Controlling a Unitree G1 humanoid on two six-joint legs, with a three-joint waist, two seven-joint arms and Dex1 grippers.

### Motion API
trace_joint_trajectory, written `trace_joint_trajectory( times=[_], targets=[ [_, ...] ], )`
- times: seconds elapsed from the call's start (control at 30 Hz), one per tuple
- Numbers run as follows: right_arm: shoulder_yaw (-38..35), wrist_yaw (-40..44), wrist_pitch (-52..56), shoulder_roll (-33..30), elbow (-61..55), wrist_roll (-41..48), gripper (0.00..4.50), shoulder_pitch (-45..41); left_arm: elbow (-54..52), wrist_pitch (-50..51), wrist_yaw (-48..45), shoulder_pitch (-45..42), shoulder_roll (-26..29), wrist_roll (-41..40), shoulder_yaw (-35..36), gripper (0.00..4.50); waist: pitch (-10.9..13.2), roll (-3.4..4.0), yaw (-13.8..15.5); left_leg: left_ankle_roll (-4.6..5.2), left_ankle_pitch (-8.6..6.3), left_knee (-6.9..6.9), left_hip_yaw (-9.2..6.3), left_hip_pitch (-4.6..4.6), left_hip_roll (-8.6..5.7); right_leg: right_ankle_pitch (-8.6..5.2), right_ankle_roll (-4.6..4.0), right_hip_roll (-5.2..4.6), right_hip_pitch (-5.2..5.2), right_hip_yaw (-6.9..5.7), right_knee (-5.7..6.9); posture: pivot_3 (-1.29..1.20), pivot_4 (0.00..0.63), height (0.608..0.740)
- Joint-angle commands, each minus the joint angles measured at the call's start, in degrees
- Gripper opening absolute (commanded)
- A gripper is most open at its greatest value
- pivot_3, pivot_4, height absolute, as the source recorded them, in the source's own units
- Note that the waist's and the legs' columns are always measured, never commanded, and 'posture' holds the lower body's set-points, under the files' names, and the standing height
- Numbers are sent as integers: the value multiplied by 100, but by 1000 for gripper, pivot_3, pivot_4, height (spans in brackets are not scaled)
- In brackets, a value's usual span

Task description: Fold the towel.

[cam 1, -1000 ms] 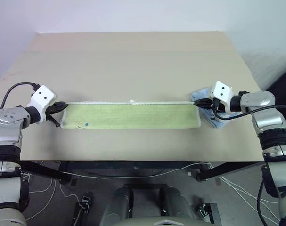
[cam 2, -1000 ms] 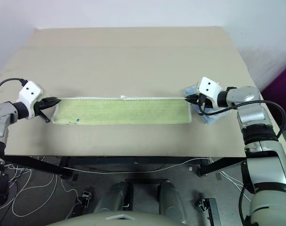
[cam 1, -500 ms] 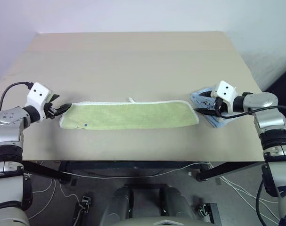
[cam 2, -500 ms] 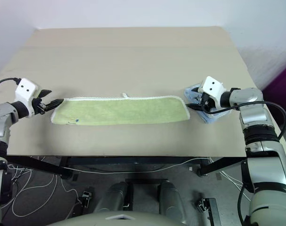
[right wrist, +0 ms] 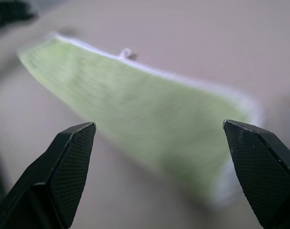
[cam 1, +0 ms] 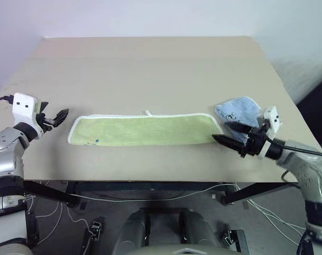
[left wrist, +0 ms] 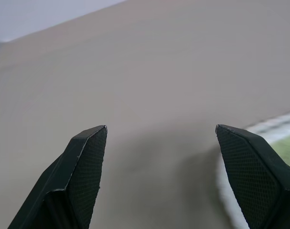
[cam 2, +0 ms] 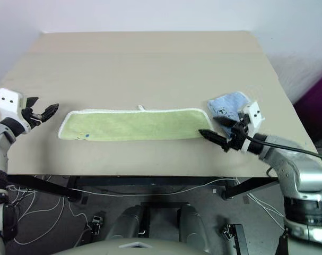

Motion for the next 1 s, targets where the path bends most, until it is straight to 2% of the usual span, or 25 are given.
trace_joint_trajectory(
  times=[0.03, 0.2, 0.43, 0.63, 0.87, 0.97, 1.0],
  targets=[
    [-668, -996, 996, 422, -144, 1086, 4475, 91, -943, 302, -475, 260, -83, -539, 62, 3803, 0, 0, 1, 0, 0, -1, 0, 0, 0, 0, 0, -1, -1, 1, -1, 0, 150, 740],
    [-1153, -2294, 1664, 1024, 64, 1924, 4475, 106, -2038, 841, -1075, 750, -232, -1025, -232, 3803, -2, 2, -2, 0, 0, -5, 0, 0, 0, 0, -1, -3, 1, 10, -6, 0, 150, 740],
    [-1344, -3919, 1761, 1691, 668, 2645, 4475, -270, -2964, 1329, -1135, 995, -669, -1254, -737, 3803, -9, -6, -49, 0, 0, -6, 1, 8, 3, 0, -1, 3, 8, 5, -8, 0, 150, 740],
    [-1287, -4810, 1457, 2001, 1207, 2942, 4475, -816, -3257, 1486, -1171, 1120, -820, -1313, -865, 3803, -12, -8, -84, 1, 0, -9, 5, 14, 8, 0, -1, 13, 10, 4, -6, 0, 150, 740],
    [-1091, -5257, 1263, 2057, 1351, 3025, 4475, -976, -3460, 1534, -1175, 1277, -845, -1353, -847, 3803, -13, -10, -71, 1, 0, -7, 7, 16, 8, 0, -1, 14, 13, 4, -6, 0, 150, 740],
    [-1073, -5348, 1119, 2083, 1337, 3101, 3951, -936, -3495, 1515, -1155, 1344, -857, -1349, -850, 3803, -13, -10, -66, 1, 0, -8, 7, 17, 8, 0, -1, 14, 15, 4, -6, 0, 150, 740],
    [-1051, -5346, 1093, 2068, 1310, 3105, 3618, -914, -3509, 1509, -1150, 1362, -863, -1347, -854, 3803, -13, -10, -63, 1, 0, -8, 7, 18, 8, 0, -1, 14, 15, 4, -7, 0, 150, 740]
  ],
)
